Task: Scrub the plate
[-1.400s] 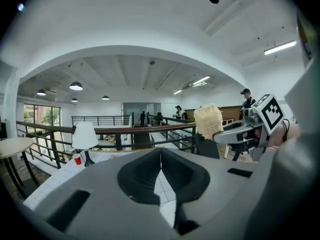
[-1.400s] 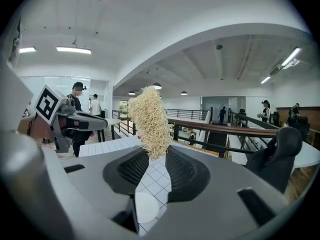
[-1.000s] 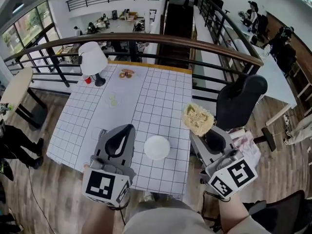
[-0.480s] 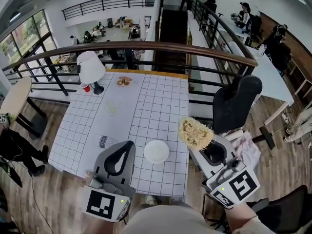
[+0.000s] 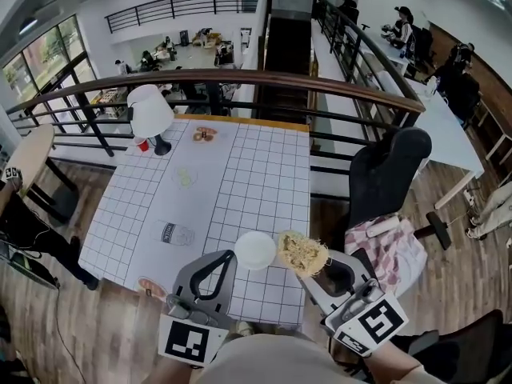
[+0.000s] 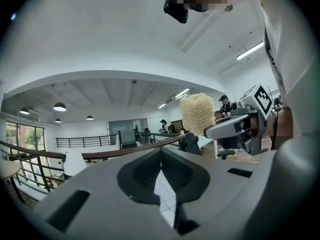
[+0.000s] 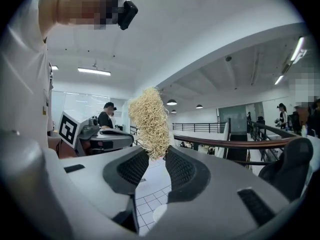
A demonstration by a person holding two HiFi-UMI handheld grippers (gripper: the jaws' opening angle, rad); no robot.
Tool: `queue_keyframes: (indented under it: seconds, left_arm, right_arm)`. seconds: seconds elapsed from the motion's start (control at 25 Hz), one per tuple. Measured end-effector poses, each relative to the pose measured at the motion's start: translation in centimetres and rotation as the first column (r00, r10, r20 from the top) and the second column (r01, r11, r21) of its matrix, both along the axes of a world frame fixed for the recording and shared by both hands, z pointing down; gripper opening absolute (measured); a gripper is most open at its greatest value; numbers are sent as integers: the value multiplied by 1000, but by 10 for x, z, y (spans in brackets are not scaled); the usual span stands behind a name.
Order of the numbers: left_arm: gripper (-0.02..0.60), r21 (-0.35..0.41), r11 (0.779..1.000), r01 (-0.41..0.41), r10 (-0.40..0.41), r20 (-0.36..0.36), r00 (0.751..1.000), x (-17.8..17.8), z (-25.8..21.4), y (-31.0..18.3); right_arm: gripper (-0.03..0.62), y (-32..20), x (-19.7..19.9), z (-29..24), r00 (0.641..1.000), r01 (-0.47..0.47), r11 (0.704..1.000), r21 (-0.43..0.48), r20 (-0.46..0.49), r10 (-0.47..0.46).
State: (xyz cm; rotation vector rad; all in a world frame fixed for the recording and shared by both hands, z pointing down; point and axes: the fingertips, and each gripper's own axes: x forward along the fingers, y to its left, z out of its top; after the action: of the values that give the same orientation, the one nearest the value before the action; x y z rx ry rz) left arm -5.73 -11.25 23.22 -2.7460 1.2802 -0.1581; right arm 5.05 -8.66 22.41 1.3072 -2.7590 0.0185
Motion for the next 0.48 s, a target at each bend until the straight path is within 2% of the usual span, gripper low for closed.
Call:
queue_keyframes:
  seconds: [0.2, 0.48]
  left_arm:
    - [15, -34, 999, 22, -25, -88, 996, -1, 0, 1]
    - [15, -55, 998, 23, -28, -85, 996, 5, 2, 5]
  right_arm:
    - [106, -3, 7, 0, 1000, -11, 1000, 3, 14, 11]
    - [104, 3, 8, 3, 1000, 10, 1000, 11, -13, -9]
